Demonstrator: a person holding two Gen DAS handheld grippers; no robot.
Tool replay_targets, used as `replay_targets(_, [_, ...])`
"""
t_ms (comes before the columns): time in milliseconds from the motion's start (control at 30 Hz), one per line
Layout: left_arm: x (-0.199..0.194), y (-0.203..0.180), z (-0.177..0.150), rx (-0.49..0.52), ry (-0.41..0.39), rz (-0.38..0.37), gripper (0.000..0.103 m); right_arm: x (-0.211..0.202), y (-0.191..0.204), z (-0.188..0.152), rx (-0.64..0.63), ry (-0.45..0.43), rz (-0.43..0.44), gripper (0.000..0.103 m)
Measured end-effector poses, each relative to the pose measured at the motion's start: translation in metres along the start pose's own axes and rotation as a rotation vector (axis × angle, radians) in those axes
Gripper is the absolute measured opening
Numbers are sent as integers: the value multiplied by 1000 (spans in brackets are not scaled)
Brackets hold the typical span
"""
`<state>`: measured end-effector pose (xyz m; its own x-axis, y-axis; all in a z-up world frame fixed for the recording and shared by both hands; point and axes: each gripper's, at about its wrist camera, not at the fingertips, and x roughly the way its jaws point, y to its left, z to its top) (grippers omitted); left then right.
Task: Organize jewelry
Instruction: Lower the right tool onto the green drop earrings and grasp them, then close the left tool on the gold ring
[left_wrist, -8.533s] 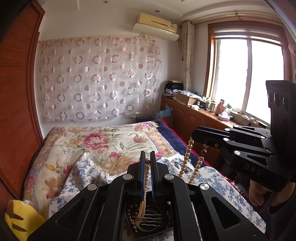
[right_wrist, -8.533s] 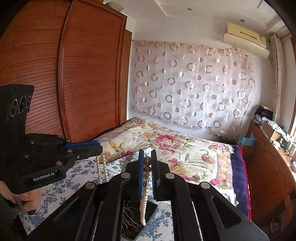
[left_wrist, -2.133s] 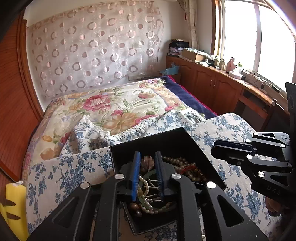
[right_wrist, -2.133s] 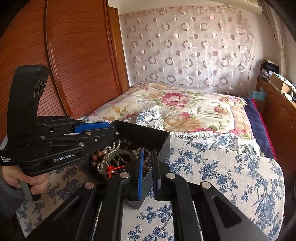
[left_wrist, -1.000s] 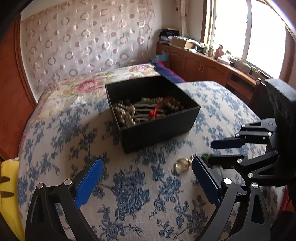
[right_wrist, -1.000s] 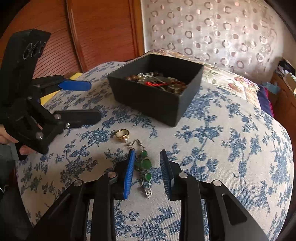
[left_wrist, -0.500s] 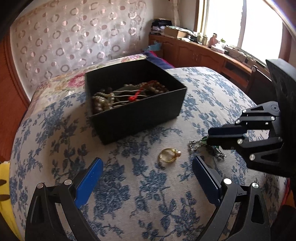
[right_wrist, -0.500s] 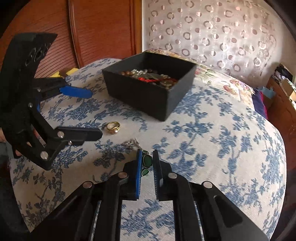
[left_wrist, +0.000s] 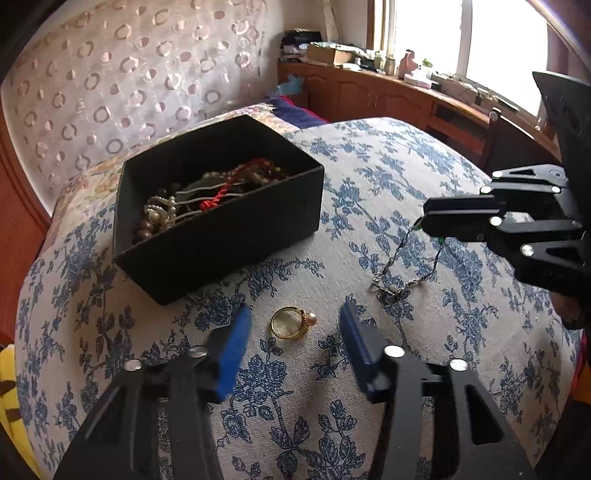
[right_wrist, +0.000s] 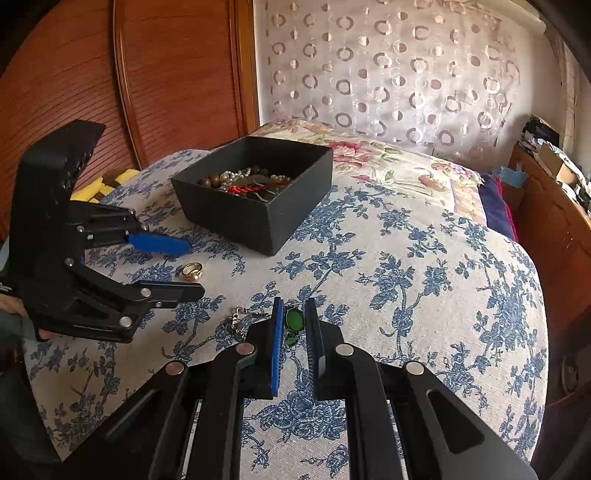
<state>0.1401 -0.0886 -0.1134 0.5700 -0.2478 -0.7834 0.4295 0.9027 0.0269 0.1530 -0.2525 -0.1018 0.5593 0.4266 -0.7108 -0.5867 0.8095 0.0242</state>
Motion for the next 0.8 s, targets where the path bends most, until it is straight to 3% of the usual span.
replay_targets(167, [1, -2, 0, 3, -4, 8, 36, -1, 1, 0, -1, -5, 4, 13])
replay_targets(233, [0, -1, -1, -4, -6, 0, 25, -2, 3, 1, -4, -8, 7, 13])
replay_targets(500, [-9, 4, 2, -32, -33, 13, 24, -8, 7, 9, -17, -29, 4, 13])
replay_targets(800, [-34, 19, 24, -68, -125, 44, 24, -24, 14, 41, -55, -98, 2, 13])
